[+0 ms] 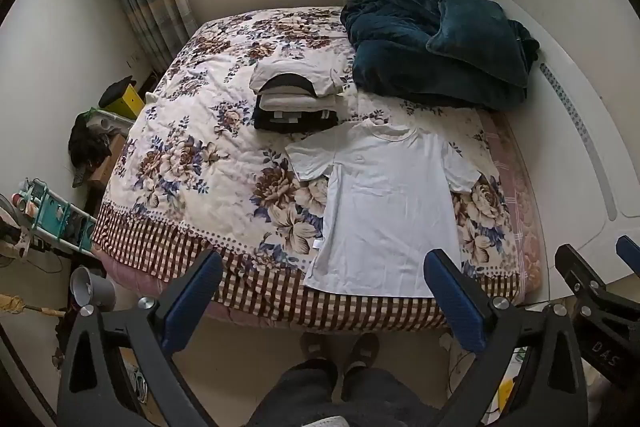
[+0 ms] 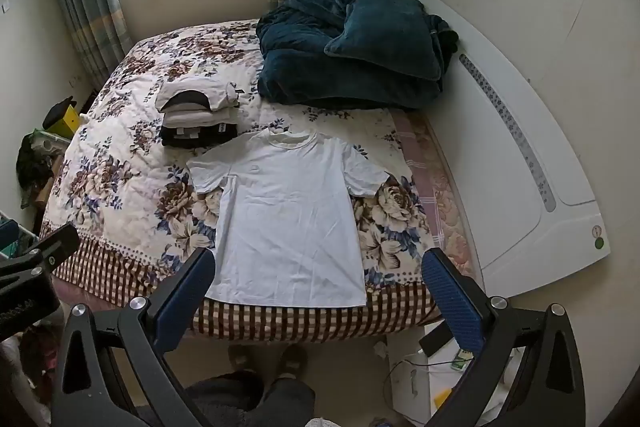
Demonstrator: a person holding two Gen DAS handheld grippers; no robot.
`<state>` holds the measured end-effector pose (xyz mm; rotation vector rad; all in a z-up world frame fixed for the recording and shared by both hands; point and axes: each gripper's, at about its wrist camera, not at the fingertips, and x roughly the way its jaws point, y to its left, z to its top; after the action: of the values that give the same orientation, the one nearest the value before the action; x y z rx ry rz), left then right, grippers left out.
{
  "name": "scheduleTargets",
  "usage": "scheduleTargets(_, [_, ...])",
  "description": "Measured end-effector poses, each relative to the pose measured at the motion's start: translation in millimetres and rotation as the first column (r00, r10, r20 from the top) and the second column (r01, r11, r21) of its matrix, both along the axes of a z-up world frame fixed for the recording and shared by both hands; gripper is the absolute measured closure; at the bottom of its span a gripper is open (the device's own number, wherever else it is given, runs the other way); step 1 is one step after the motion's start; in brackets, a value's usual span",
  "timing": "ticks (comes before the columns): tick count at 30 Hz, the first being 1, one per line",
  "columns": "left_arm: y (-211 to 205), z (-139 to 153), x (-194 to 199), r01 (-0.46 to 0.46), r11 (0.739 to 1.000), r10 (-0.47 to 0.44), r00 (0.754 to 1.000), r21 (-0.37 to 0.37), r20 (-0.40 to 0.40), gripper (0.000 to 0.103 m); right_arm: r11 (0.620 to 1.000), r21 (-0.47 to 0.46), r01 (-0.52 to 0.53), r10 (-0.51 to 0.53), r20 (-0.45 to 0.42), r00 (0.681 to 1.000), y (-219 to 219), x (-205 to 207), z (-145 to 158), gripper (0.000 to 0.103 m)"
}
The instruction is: Fold small clothes
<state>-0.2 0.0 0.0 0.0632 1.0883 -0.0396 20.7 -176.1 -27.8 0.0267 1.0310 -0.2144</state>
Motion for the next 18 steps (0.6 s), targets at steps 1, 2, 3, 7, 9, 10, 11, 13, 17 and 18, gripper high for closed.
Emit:
scheduleTargets(1, [0, 0, 0, 0.002, 1.0, -0.002, 1.0, -0.001, -0.001, 0.0, 1.0, -0.006, -0.001, 0.001, 0.011, 1.0, 0, -1, 0, 0.0])
scheduleTargets(2, [0, 0, -1, 0.0, 1.0, 0.0, 1.0, -0.001, 0.004, 0.0, 1.0, -0.006, -0.001, 0.001, 0.01, 1.0, 0, -1, 0, 0.0])
scheduleTargets(3, [0, 0, -1, 0.0, 1.0, 0.0, 1.0, -0.002, 0.004, 0.0, 1.0, -0.004, 0.0, 0.0, 0.007, 1.0, 0, -1, 1, 0.0])
scheduleTargets(7, [2, 0, -3, -0.002, 1.0, 0.002, 1.0, -0.003, 0.004, 0.0, 1.0, -0.008, 0.002, -0.002, 0.007, 1.0, -1, -3, 1, 0.0])
scheduleTargets(9, [3, 7, -8, -0.004, 1.0, 0.004, 1.0, -0.003, -0.001, 0.0, 1.0, -0.009, 0.002, -0.002, 0.007, 1.0, 0, -3, 2, 0.0])
scheduleTargets(10, [3, 8, -10, -0.004, 1.0, 0.004, 1.0, -0.002, 0.002, 0.0, 1.0, -0.009, 0.002, -0.002, 0.006, 1.0, 0, -3, 2, 0.0])
scheduleTargets(11, [3, 10, -11, -0.002, 1.0, 0.002, 1.0, -0.001, 0.004, 0.0, 1.0, -0.006, 0.002, -0.002, 0.008, 1.0, 0, -4, 2, 0.0])
scheduleTargets(13, [4, 14, -13, -0.003, 1.0, 0.003, 1.0, -0.001, 0.007, 0.0, 1.0, -0.007, 0.002, -0.002, 0.011, 1.0, 1, -4, 3, 0.0])
scheduleTargets(17, [4, 8, -7, 0.002, 1.0, -0.002, 1.0, 0.0, 0.002, 0.0, 1.0, -0.004, -0.001, 0.001, 0.013, 1.0, 1, -5, 4, 0.0])
scheduleTargets(18, [3, 8, -7, 0.002, 1.0, -0.002, 1.0, 0.0, 0.003, 0.0, 1.0, -0.004, -0.002, 0.002, 0.013, 1.0, 1, -5, 4, 0.0])
